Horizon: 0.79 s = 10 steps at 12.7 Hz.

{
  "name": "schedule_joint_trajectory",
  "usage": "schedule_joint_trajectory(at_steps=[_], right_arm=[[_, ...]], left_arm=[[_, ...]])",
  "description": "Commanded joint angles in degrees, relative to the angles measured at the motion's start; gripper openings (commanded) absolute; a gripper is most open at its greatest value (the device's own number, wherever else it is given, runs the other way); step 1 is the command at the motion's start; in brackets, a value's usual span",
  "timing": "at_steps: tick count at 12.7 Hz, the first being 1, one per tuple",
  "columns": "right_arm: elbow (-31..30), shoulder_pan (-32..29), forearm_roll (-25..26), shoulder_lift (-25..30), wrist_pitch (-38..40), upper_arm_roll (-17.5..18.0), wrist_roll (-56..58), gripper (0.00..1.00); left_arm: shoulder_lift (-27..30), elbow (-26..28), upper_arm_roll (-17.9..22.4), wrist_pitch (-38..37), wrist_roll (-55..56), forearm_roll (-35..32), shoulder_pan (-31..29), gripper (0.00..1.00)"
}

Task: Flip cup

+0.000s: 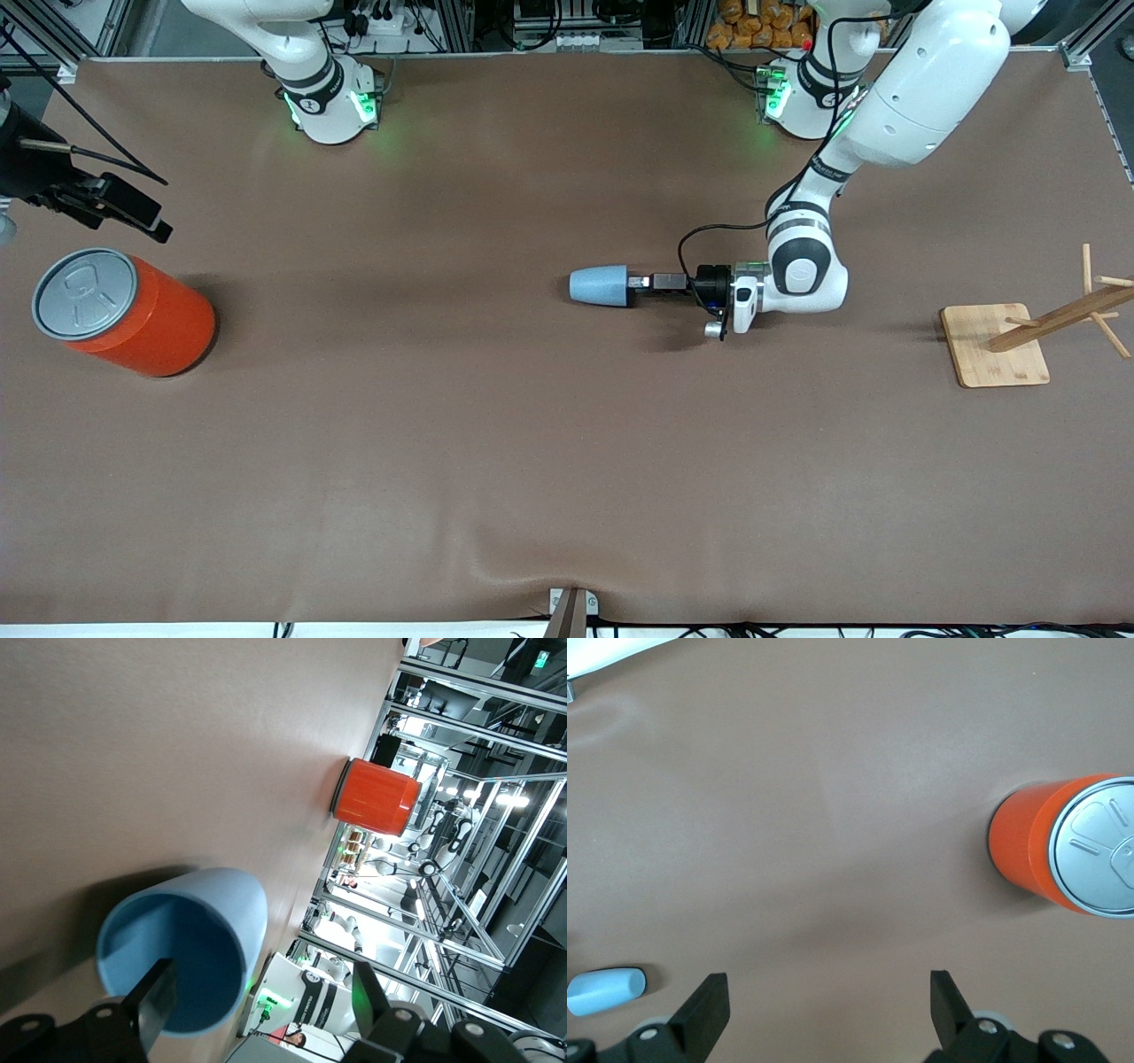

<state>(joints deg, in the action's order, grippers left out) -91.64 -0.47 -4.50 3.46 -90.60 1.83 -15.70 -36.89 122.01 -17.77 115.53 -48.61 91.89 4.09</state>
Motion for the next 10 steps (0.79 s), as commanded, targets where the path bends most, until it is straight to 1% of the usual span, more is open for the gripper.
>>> schedule_joint_trajectory(at_steps=[1,3,4,5,6,7,8,9,10], right_arm=[[1.5,-0.4,0.2,-0.8,0.6,0.0,1.0,1.0],[1.6,-0.1,0.3,-0.8,0.6,0.1,1.0,1.0],[1.6,-0.1,0.5,-0.8,0.6,0.1,1.1,1.0],[1.6,-0.2,0.9,-0.8,0.6,0.1,2.5,1.0],[1.6,-0.2,1.6,-0.8,0.5,0.1,6.2,1.0],[1.6,-0.1,3.6,-0.8,0.4,0.2,8.7,1.0],[1.6,-0.1,3.9,-0.8,0.4,0.2,8.7,1.0],[1.6,-0.1,4.0,-0.8,0.3,0.2,8.8,1.0],[1.6,-0.1,4.1,-0.8,0.4,0.2,8.7,1.0]], left_arm=[[-1.5,-1.5,0.0,0.0,-0.4,4.2,2.3,0.83],[-2.3,-2.5,0.0,0.1,-0.5,4.4,2.6,0.81],[-2.5,-2.8,0.1,0.2,-0.5,4.4,2.8,0.78],[-2.8,-2.9,0.1,0.4,-0.5,4.5,3.0,0.71],[-2.8,-3.0,0.1,0.7,-0.5,4.6,3.4,0.61],[-2.8,-2.9,0.1,0.8,-0.5,4.6,3.6,0.53],[-2.8,-2.8,0.1,0.9,-0.5,4.6,3.6,0.45],[-2.9,-2.7,0.1,1.4,-0.5,4.6,3.7,0.33],[-2.9,-2.6,0.1,2.4,-0.5,4.6,4.0,0.16]])
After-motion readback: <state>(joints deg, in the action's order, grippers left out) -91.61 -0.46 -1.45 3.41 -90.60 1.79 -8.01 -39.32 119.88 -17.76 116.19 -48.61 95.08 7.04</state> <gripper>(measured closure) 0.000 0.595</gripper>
